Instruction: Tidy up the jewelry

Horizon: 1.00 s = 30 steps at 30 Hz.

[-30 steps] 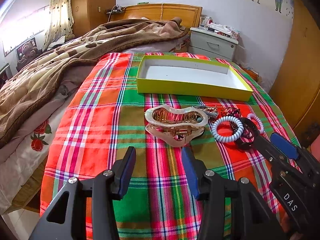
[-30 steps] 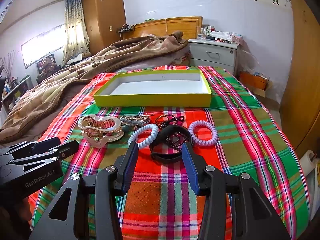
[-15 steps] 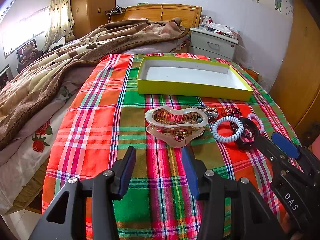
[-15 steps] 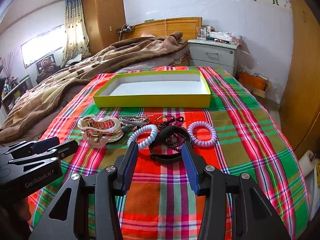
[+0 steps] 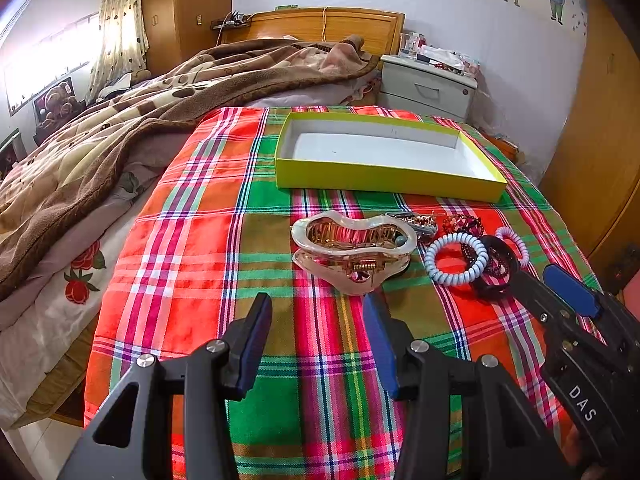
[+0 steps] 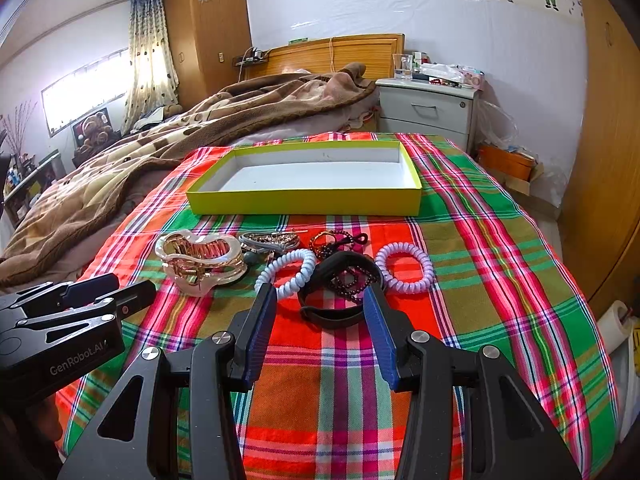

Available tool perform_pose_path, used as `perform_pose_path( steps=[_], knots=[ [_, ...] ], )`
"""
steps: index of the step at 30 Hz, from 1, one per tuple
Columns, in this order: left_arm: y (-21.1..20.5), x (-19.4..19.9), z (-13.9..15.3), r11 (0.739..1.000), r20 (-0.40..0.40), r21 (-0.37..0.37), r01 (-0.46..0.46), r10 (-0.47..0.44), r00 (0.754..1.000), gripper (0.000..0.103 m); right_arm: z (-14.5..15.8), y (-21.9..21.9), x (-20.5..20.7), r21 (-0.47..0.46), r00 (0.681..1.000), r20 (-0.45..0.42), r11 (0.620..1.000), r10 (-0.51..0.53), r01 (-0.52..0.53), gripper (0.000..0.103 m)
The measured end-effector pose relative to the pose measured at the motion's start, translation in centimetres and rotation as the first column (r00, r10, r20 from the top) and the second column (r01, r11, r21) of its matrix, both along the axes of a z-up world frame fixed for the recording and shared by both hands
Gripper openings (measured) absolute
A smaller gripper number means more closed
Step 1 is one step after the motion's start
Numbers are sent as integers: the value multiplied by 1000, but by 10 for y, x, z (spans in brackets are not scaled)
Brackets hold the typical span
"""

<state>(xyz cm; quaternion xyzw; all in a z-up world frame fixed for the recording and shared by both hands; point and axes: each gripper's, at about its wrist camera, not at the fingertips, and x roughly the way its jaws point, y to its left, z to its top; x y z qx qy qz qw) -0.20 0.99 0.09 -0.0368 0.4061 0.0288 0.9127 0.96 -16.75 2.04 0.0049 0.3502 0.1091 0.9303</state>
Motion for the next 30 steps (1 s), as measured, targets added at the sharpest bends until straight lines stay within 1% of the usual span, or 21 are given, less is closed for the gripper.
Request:
perform_pose_path(
  steps=[12, 17, 21, 22, 24, 27, 30],
  knots=[
    [1, 0, -1, 1000, -9, -3, 7, -7, 1000, 49, 0, 0, 1, 2, 1000, -1, 1000, 0, 0, 46],
    [9, 4, -2, 998, 0, -54, 42, -42, 999, 49, 0, -3, 7, 8, 1000, -5, 1000, -14, 14, 46],
    [16, 12, -6, 989, -21, -106, 106, -108, 994, 49, -2, -10, 13, 8, 999, -13, 999, -32, 32, 46],
    [18, 15, -6, 983, -24, -125, 135, -139, 990, 49, -3, -12, 14, 8, 999, -14, 999, -35, 35, 46],
    [19, 19, -6, 974, -29, -135, 184, -189, 982, 49, -4, -17, 17, 6, 999, -19, 999, -50, 50, 46],
    [15, 24, -1, 957, -19, -109, 268, -272, 962, 49, -5, -25, 22, 8, 997, -26, 998, -70, 70, 46],
    [11, 31, 9, 936, 12, -65, 347, -347, 938, 49, -6, -31, 25, 6, 996, -31, 996, -84, 84, 46]
  ],
)
